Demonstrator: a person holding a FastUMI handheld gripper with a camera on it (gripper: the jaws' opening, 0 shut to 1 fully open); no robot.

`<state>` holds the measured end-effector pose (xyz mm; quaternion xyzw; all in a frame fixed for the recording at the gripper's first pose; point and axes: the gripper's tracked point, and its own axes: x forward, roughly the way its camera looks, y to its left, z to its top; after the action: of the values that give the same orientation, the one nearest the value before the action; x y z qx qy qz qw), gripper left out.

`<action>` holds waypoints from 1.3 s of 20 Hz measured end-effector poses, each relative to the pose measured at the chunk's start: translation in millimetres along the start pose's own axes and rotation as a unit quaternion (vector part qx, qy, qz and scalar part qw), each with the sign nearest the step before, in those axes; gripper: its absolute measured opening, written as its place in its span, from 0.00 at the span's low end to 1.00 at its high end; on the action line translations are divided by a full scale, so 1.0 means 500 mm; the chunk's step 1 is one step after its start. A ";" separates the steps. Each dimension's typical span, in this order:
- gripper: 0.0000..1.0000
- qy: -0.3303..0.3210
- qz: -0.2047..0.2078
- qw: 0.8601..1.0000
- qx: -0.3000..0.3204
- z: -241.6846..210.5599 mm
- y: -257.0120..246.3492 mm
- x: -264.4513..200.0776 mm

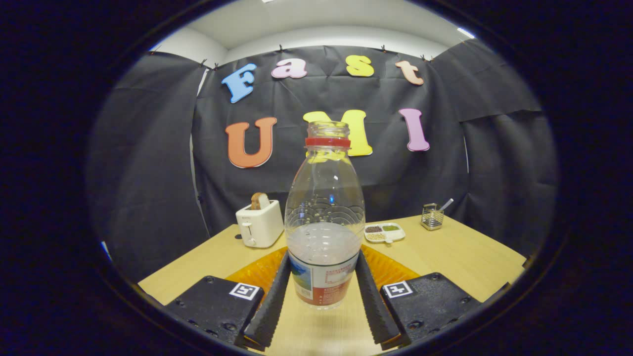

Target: Take the bottle from table, then pour the juice into the cup, finally place the bottle on the coaster

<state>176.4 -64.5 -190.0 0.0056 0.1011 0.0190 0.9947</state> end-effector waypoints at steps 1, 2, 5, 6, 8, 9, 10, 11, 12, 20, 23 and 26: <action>0.76 -0.001 -0.002 1.000 -0.007 -0.003 -0.002 0.016; 0.76 0.001 -0.006 1.000 -0.012 -0.007 -0.005 0.031; 0.76 0.006 -0.017 1.000 -0.026 -0.025 -0.014 0.075; 0.76 0.011 -0.019 0.999 -0.026 -0.034 -0.016 0.090; 0.76 0.022 -0.020 0.999 -0.026 -0.058 -0.018 0.117; 0.76 0.026 -0.020 0.999 -0.029 -0.069 -0.019 0.130; 0.76 0.029 -0.021 0.999 -0.032 -0.080 -0.020 0.143; 0.76 0.031 -0.024 0.999 -0.035 -0.087 -0.022 0.157; 0.76 0.032 -0.023 0.999 -0.038 -0.096 -0.024 0.168; 0.77 0.068 0.002 0.996 -0.058 -0.178 0.012 0.236; 0.77 0.071 0.004 0.996 -0.062 -0.184 0.013 0.247; 0.78 0.075 -0.001 0.996 -0.056 -0.199 0.002 0.255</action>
<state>281.3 -57.7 -312.9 -0.0515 0.1746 0.0242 0.9830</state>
